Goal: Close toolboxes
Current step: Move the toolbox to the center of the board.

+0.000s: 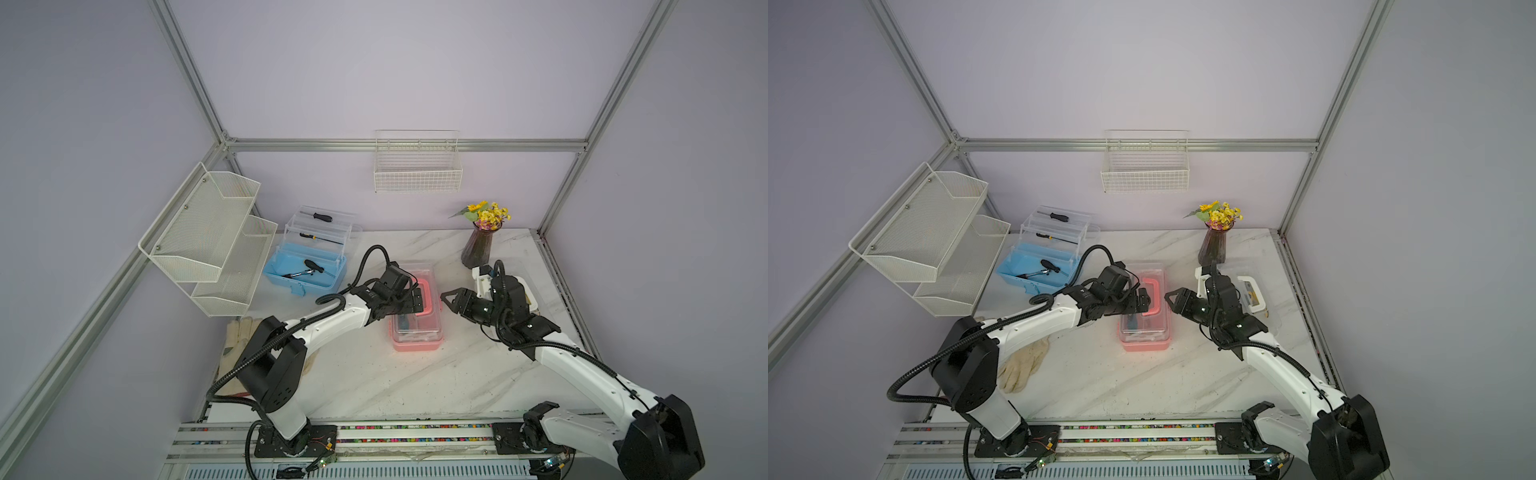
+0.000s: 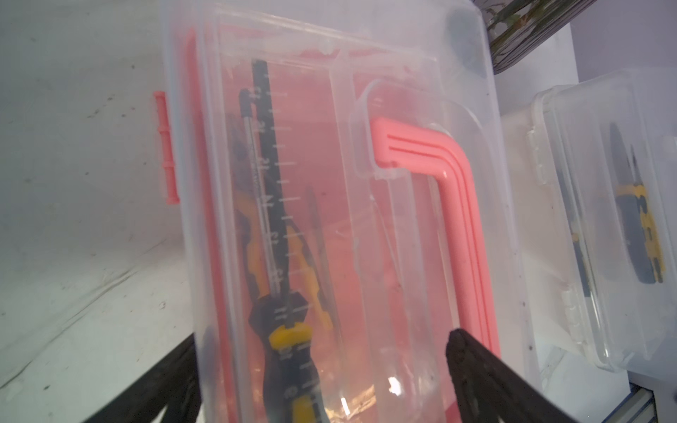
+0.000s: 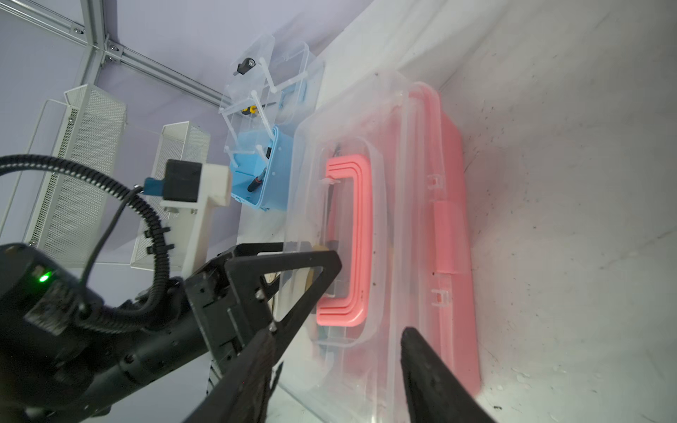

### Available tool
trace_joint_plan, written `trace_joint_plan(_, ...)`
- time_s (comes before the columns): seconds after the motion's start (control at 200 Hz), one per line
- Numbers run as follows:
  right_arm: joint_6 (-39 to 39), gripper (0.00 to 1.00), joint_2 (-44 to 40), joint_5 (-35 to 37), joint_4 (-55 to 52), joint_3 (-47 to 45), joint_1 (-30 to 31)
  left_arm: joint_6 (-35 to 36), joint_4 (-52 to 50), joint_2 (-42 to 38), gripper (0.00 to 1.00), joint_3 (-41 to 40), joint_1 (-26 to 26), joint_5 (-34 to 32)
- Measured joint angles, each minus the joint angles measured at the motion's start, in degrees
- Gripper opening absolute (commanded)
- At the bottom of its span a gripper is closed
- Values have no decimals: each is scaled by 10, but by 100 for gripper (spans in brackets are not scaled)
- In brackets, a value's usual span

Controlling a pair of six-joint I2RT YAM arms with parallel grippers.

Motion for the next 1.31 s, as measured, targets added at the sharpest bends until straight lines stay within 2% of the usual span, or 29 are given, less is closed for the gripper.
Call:
trace_joint_plan(0.23, -28, 59, -28, 10, -69, 22, -41, -15, 37, 82, 97, 84, -23, 33)
trace_joint_plan(0.405, -33, 59, -27, 9, -103, 26, -45, -74, 115, 117, 93, 97, -49, 55)
trace_joint_plan(0.625, -37, 59, -31, 12, -124, 36, -47, -130, 170, 166, 93, 138, -92, 49)
trace_joint_plan(0.735, -39, 59, -40, 27, -140, 38, -55, -147, 187, 188, 94, 158, -103, 48)
trace_joint_plan(0.795, -40, 59, -42, 35, -148, 42, -57, -149, 193, 194, 98, 164, -105, 47)
trace_joint_plan(0.97, -42, 61, -45, 42, -165, 54, -57, -143, 201, 193, 100, 163, -104, 49)
trace_joint_plan(1.13, -56, 71, -46, 31, -167, 67, -53, -97, 148, 169, 100, 139, -103, 37)
trace_joint_plan(1.225, -61, 73, -51, 26, -156, 73, -52, -63, 110, 136, 100, 120, -96, 23)
trace_joint_plan(1.305, -66, 73, -52, 21, -144, 76, -51, -21, 66, 78, 100, 94, -76, -4)
